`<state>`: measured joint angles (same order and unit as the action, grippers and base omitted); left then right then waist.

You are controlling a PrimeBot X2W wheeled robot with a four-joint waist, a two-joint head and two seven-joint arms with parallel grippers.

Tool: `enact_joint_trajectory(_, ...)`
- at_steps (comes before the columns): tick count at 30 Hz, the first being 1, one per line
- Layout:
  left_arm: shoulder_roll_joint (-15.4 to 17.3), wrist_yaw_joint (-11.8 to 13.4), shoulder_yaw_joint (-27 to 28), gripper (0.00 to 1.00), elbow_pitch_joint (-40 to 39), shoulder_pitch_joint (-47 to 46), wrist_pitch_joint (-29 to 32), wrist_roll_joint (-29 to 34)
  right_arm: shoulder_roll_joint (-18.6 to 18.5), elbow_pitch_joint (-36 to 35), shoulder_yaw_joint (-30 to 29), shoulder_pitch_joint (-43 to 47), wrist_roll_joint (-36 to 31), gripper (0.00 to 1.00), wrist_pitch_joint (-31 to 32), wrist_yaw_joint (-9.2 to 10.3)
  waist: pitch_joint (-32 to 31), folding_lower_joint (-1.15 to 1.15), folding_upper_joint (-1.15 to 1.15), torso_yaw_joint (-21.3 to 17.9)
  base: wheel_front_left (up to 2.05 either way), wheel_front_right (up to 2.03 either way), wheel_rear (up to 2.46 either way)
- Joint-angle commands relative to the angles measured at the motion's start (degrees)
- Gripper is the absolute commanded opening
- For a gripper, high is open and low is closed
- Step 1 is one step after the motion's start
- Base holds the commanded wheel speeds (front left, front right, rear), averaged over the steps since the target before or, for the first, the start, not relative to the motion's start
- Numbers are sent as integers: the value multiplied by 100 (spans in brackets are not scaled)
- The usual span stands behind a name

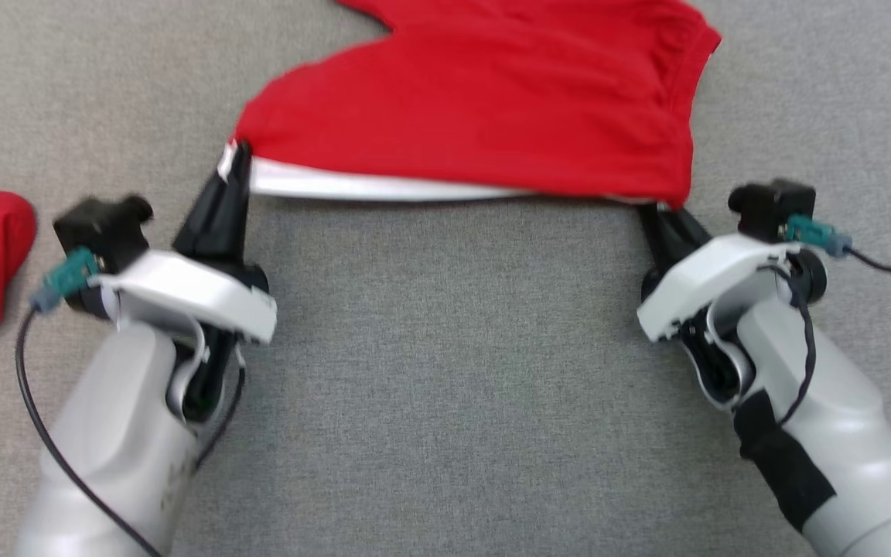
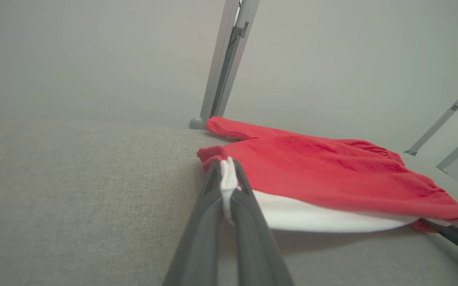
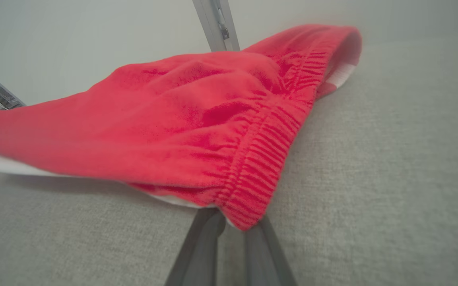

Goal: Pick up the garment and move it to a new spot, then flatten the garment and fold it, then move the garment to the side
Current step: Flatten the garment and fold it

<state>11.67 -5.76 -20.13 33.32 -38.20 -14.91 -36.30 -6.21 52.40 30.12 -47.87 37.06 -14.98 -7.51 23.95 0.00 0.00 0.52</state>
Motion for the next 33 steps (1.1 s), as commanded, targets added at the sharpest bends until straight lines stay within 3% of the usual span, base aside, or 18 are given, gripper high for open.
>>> enact_joint_trajectory(1, 79, 84, 28, 0, -195, 233, -29, -7, -112, -18, -2, 222, 64, 0, -30, 4, -186, 0, 0, 1, 0, 0, 0)
enact_joint_trajectory(8, 277, 423, -125, 0, -1326, 1727, 500, -161, -137, -223, -2, 1262, 340, 0, -16, 5, -739, 0, 0, -98, 0, 0, 0)
enact_joint_trajectory(17, 557, 1178, -255, 0, -2986, 3478, 1482, -441, -390, -644, -312, 2425, 458, 0, 167, 13, -1304, 0, 0, -44, 0, 0, 0)
enact_joint_trajectory(23, 730, 1626, -372, 0, -3870, 4299, 2033, -545, -427, -1037, -748, 3273, 185, 0, 477, 17, -1559, 0, 0, 28, 0, 0, 0)
enact_joint_trajectory(28, 926, 1888, -426, 0, -4475, 4712, 2358, -519, -401, -1736, -1321, 4005, -180, 0, 828, 19, -1661, 0, 0, 81, 0, 0, 0)
enact_joint_trajectory(33, 1124, 2027, -427, 0, -4902, 4959, 2558, -475, -135, -2811, -1917, 4779, -688, 0, 1409, 19, -1649, 0, 0, 88, 0, 0, 0)
